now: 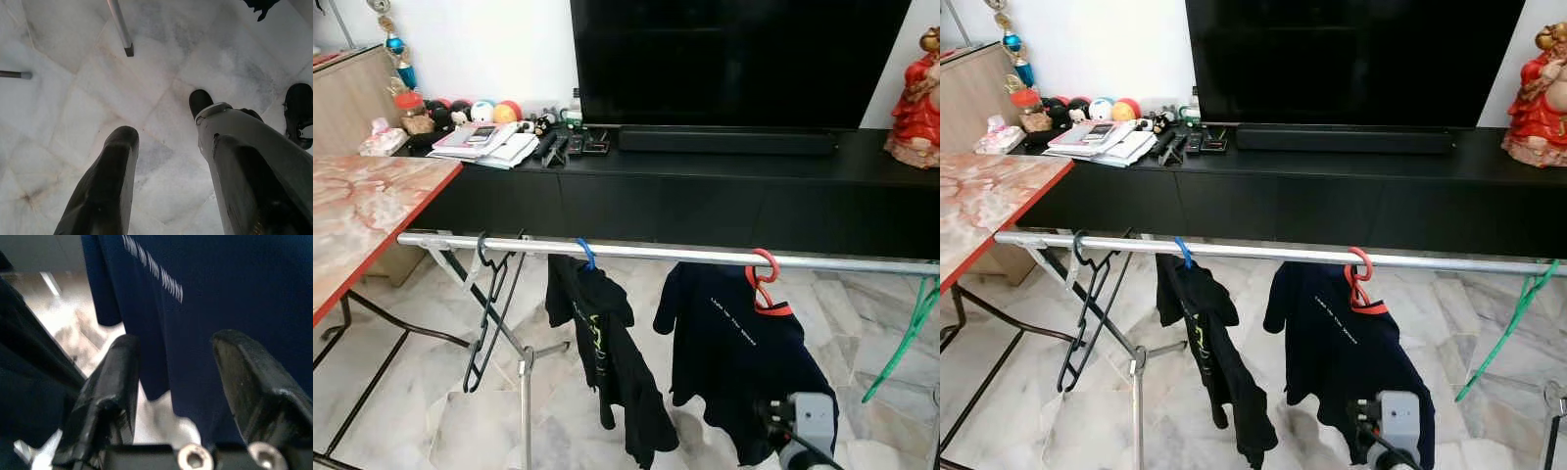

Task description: Hang hanger

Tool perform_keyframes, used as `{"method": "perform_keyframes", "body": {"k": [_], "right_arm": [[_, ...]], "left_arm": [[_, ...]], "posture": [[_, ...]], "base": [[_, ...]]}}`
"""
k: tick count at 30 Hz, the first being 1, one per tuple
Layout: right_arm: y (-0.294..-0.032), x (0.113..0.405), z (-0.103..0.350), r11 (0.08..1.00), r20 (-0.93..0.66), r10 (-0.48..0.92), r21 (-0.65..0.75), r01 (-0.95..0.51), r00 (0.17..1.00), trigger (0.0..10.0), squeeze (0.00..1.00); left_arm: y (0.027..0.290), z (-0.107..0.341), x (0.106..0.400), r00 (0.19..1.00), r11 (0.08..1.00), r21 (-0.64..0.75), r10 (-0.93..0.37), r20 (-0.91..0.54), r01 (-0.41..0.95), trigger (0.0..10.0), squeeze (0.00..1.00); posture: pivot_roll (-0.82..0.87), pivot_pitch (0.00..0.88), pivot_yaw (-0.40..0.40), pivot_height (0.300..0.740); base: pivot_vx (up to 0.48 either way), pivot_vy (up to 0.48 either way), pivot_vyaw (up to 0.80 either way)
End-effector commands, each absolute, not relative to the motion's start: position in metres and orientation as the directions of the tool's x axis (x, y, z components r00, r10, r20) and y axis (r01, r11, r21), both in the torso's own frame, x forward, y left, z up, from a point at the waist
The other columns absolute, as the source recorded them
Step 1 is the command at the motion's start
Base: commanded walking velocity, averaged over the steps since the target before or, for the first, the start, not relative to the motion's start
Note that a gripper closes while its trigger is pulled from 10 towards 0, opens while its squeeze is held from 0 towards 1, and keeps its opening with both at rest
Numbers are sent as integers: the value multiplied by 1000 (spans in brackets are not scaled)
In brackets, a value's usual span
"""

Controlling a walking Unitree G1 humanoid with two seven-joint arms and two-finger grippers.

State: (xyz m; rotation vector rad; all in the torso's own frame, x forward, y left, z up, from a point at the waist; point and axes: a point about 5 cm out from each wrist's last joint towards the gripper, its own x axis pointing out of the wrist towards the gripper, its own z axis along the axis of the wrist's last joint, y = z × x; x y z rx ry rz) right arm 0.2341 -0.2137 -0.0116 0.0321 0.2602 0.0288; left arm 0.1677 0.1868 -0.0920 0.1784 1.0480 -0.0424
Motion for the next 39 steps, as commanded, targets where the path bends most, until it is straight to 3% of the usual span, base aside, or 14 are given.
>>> {"method": "perform_keyframes", "body": {"k": [1,10,15,21,24,28,34,37,39], "right_arm": [[-211,231,-10,998,-238,51,39,-43,970,10000,0],[-205,201,53,998,54,69,2,-69,996,10000,0],[-217,210,82,999,120,-10,-38,15,993,10000,0],[-234,233,86,998,72,-60,-22,61,996,10000,0],[-231,249,78,1000,-17,3,-28,-3,1000,10000,0],[-227,253,86,999,29,42,0,-42,999,10000,0],[-221,238,91,998,92,44,44,-48,995,10000,0],[-221,233,89,998,90,38,54,-43,995,10000,0],[-221,214,75,997,29,25,69,-27,999,10000,0]], "left_arm": [[189,-94,163,490,982,141,61,-870,126,10000,0],[190,-93,164,490,980,144,57,-870,140,10000,0],[191,-93,165,491,978,145,56,-869,146,10000,0],[190,-92,166,490,977,145,49,-871,159,10000,0],[190,-92,166,491,976,142,44,-870,164,10000,0],[190,-92,167,496,976,142,44,-867,162,10000,0],[191,-93,165,495,978,141,46,-867,155,10000,0],[191,-92,165,498,980,134,43,-866,147,10000,0],[192,-92,167,507,984,126,45,-861,126,10000,0]], "posture": [[-95,0,31,740],[-110,7,38,740],[-122,12,49,740],[-116,8,52,740],[-106,5,46,740],[-86,0,37,740],[-104,0,44,740],[-106,0,46,740],[-105,0,50,740]], "base": [[0,0,0],[0,0,0],[0,0,0],[0,0,0],[0,0,0],[0,0,0],[0,0,0],[0,0,0],[0,0,0]]}}
